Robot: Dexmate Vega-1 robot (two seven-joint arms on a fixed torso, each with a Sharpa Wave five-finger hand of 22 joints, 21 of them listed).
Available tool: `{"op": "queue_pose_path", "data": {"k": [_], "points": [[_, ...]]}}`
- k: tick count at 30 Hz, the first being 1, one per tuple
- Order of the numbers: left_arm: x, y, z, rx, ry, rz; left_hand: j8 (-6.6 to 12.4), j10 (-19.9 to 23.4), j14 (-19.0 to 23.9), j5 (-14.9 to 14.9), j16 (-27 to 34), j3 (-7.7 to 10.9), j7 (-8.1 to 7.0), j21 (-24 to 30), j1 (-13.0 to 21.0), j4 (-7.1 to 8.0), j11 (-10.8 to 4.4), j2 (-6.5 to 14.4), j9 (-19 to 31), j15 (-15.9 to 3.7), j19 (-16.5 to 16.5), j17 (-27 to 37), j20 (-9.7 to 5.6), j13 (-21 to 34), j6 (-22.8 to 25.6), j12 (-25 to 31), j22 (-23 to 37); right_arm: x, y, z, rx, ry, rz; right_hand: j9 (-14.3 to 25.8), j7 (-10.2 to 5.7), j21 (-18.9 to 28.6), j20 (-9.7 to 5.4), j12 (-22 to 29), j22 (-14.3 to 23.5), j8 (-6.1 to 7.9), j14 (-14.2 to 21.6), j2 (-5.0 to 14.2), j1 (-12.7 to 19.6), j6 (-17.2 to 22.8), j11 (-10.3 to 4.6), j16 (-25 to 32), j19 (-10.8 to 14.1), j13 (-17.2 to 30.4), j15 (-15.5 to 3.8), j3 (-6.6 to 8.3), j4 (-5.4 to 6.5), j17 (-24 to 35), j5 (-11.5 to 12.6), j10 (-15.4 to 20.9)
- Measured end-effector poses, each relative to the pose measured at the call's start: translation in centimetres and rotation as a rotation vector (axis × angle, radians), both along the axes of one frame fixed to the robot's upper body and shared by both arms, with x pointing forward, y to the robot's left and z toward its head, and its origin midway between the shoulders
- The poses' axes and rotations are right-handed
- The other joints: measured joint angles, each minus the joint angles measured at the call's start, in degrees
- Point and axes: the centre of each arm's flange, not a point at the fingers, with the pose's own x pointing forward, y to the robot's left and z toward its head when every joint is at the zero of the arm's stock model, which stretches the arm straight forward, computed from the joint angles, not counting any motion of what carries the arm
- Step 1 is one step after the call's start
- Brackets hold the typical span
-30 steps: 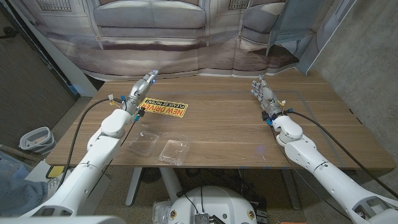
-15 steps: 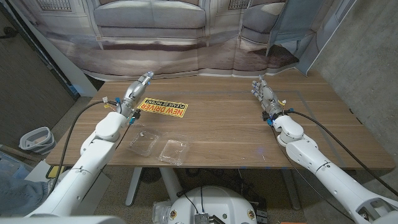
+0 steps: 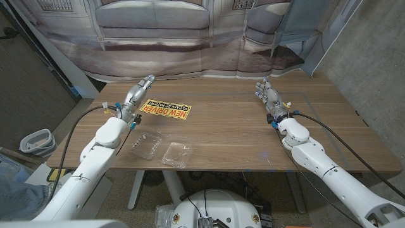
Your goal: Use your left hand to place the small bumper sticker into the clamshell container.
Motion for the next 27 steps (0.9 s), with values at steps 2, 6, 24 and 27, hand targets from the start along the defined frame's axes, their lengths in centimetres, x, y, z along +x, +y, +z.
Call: {"op": "queue_pose_path", "data": {"k": [2,6,24,27], "points": [[0.0,-0.1,-0.1,0.004,0.001,0.001,0.00,0.0,0.3,0.0,0.0,0.15,-0.09,0.0,0.2,-0.15,0.00,0.2,0.0,0.28,0.1,0.0,-0.08,0.0,0.1,0.0,0.0,-0.1,-0.1,0.0,0.001,-0.002,-0.001,0.0,0.00,0.0,0.00,0.0,0.0,0.00,0.0,0.00,0.0,0.0,0.00,0.0,0.0,0.0,0.00,0.00,0.00,0.0,0.0,0.0],[0.1,-0.4,-0.3,0.015,0.006,-0.002,0.00,0.0,0.3,0.2,0.0,0.05,-0.09,0.0,0.3,-0.44,0.00,0.2,0.0,0.28,0.1,0.0,-0.08,0.0,0.1,0.0,0.0,-0.4,-0.2,0.1,0.002,-0.010,-0.001,0.0,0.00,0.0,0.00,0.0,0.0,0.00,0.0,0.00,0.0,0.0,0.00,0.0,0.0,0.0,0.00,0.00,0.00,0.0,0.0,0.0],[-0.1,-1.1,-0.9,0.074,0.024,0.057,0.00,0.6,0.6,0.4,0.0,0.16,0.02,0.0,2.0,-1.12,0.01,-0.1,0.0,0.54,0.7,0.0,-0.08,0.0,0.6,0.0,0.0,-1.2,-0.3,0.1,0.008,-0.027,0.010,0.0,0.00,0.0,0.00,0.0,0.0,0.00,0.0,0.00,0.0,0.0,-0.21,0.0,0.0,0.0,0.00,0.00,0.00,0.0,0.0,0.2],[0.0,-1.2,-1.0,0.083,0.031,0.063,0.00,0.6,0.8,0.6,0.0,0.07,-0.18,0.0,2.0,-1.21,0.01,-0.1,0.0,0.37,0.7,0.0,-0.08,0.0,0.8,0.0,0.0,-1.3,-0.3,0.2,0.007,-0.030,0.012,0.0,0.00,0.0,0.00,0.0,0.0,0.00,0.0,0.00,0.0,0.0,-0.21,0.0,0.0,0.0,0.00,0.00,0.00,0.0,0.0,0.2]]}}
